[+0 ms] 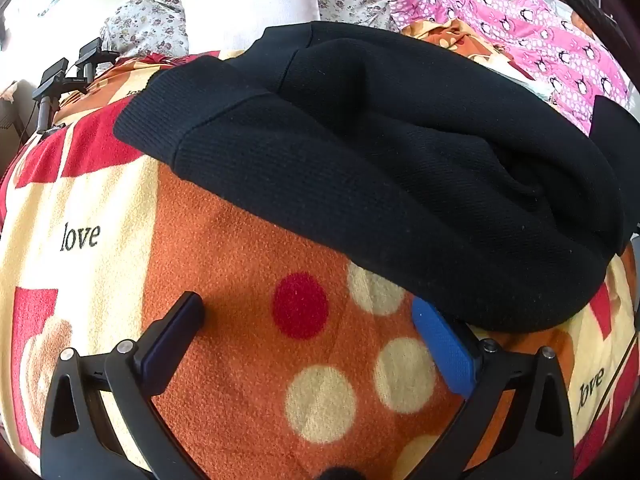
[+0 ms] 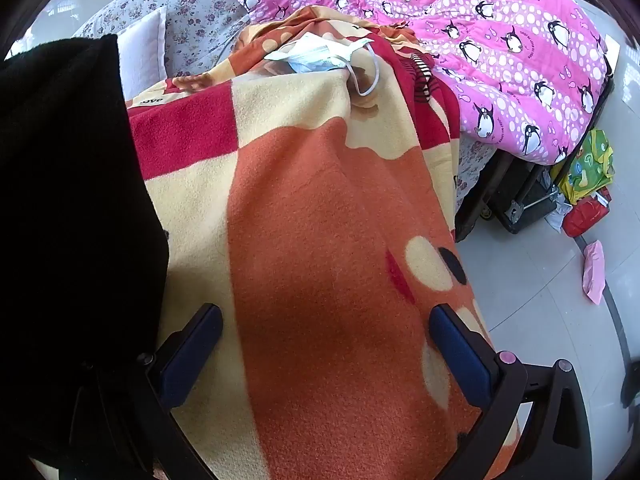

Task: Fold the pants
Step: 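Approach the black pants with both grippers open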

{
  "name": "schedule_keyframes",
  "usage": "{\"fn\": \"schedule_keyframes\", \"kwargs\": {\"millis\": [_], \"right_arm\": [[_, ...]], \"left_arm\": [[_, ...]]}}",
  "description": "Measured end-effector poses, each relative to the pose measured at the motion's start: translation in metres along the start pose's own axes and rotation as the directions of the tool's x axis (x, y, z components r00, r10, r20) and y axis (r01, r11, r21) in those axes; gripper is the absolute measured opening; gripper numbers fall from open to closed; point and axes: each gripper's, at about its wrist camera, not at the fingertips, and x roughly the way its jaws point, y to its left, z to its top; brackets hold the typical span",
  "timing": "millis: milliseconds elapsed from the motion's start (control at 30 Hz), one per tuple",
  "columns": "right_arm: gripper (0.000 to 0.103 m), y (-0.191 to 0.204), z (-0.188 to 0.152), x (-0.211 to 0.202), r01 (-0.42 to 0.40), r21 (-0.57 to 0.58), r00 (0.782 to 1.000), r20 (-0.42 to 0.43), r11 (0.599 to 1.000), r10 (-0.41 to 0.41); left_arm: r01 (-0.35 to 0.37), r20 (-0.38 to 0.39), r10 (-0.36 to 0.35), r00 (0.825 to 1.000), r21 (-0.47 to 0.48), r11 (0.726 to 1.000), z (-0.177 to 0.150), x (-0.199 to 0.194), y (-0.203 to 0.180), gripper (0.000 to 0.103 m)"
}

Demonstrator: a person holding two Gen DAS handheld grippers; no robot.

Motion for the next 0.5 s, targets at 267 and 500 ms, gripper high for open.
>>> {"fn": "schedule_keyframes", "kwargs": {"millis": [267, 500], "right_arm": [[0.102, 0.0, 0.0, -0.001, 0.001, 0.0, 1.0, -0.001, 1.0, -0.001], [0.102, 0.001, 0.0, 0.0, 0.005, 0.003, 1.0, -0.001, 1.0, -0.005]], "left_arm": [[-0.002, 0.03, 0.002, 1.0, -0.017, 1.0, -0.003, -0.037, 0.006, 0.101], [-0.007, 0.06, 0.002, 0.998, 0.086, 0.996, 0.004, -0.065, -0.001, 0.101]]}}
